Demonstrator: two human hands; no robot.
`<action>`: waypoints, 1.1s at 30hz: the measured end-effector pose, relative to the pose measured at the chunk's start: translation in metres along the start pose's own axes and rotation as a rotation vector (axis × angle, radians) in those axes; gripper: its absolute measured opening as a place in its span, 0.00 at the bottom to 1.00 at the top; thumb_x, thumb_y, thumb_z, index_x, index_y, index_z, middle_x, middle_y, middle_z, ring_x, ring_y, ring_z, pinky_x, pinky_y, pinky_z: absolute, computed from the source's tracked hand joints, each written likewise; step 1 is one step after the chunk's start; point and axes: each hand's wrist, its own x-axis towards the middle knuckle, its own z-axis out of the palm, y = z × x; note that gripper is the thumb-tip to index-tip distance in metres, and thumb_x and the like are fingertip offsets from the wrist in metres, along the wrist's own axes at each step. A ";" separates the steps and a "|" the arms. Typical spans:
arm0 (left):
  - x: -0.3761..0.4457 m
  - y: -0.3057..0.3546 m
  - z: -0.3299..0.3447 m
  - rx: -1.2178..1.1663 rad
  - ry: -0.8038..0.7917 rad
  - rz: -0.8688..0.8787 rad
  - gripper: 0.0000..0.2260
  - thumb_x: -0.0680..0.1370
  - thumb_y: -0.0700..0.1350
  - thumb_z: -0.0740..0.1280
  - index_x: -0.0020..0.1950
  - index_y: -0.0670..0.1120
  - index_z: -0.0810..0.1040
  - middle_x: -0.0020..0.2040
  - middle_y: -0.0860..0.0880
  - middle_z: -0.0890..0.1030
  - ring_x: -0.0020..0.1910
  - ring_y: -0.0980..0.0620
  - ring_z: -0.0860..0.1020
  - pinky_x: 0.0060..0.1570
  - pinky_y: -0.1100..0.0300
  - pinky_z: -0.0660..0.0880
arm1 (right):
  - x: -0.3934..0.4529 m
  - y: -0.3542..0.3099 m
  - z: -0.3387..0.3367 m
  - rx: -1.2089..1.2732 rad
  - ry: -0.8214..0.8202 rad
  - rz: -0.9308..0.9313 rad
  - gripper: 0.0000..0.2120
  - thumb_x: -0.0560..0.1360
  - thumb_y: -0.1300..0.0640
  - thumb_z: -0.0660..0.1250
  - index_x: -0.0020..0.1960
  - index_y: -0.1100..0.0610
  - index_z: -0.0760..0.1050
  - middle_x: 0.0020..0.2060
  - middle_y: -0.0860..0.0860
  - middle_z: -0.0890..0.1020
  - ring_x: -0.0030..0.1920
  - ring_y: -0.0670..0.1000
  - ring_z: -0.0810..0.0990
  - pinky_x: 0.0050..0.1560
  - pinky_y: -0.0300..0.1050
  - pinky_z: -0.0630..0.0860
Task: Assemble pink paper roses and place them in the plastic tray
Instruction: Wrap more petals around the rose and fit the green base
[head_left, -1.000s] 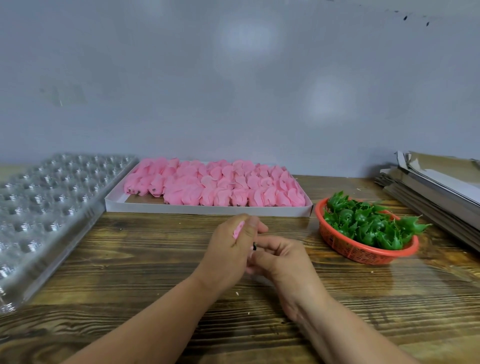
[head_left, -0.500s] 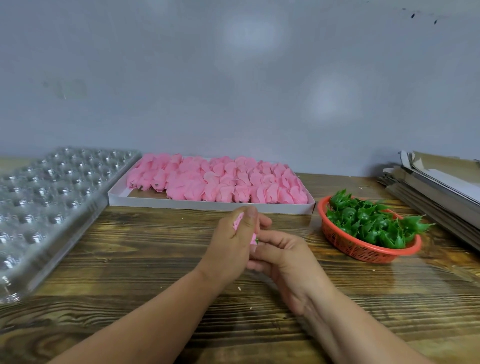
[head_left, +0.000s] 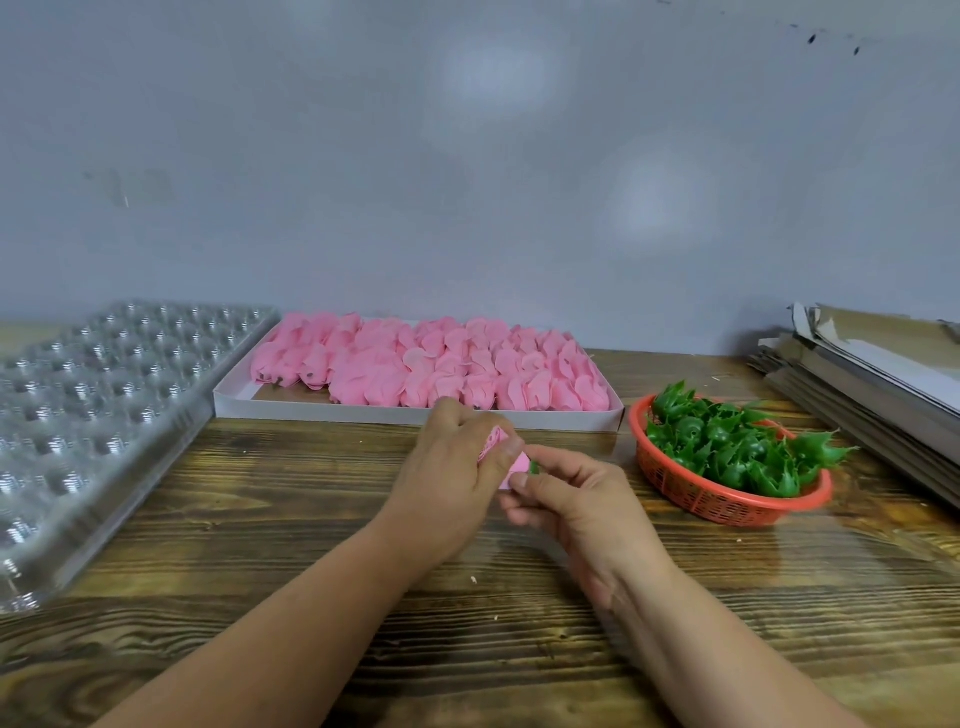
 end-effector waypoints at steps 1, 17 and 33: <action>-0.001 0.000 0.000 0.010 0.011 0.007 0.13 0.80 0.53 0.58 0.59 0.50 0.78 0.50 0.53 0.68 0.48 0.60 0.70 0.48 0.69 0.65 | 0.000 0.000 0.000 -0.012 0.006 -0.010 0.11 0.69 0.74 0.67 0.46 0.63 0.82 0.33 0.58 0.82 0.29 0.49 0.80 0.31 0.36 0.78; 0.000 0.002 0.000 -0.481 0.139 -0.274 0.06 0.77 0.40 0.69 0.48 0.49 0.83 0.50 0.45 0.78 0.41 0.52 0.80 0.33 0.69 0.76 | 0.009 -0.001 -0.012 0.042 -0.035 0.064 0.09 0.74 0.72 0.62 0.49 0.64 0.79 0.39 0.59 0.85 0.37 0.49 0.85 0.35 0.36 0.80; -0.002 0.007 -0.002 -0.605 0.140 -0.288 0.08 0.78 0.40 0.68 0.43 0.52 0.81 0.46 0.44 0.83 0.33 0.60 0.80 0.33 0.67 0.77 | 0.009 0.000 -0.016 -0.004 -0.056 0.019 0.10 0.75 0.72 0.58 0.46 0.64 0.77 0.36 0.59 0.84 0.33 0.52 0.84 0.31 0.40 0.80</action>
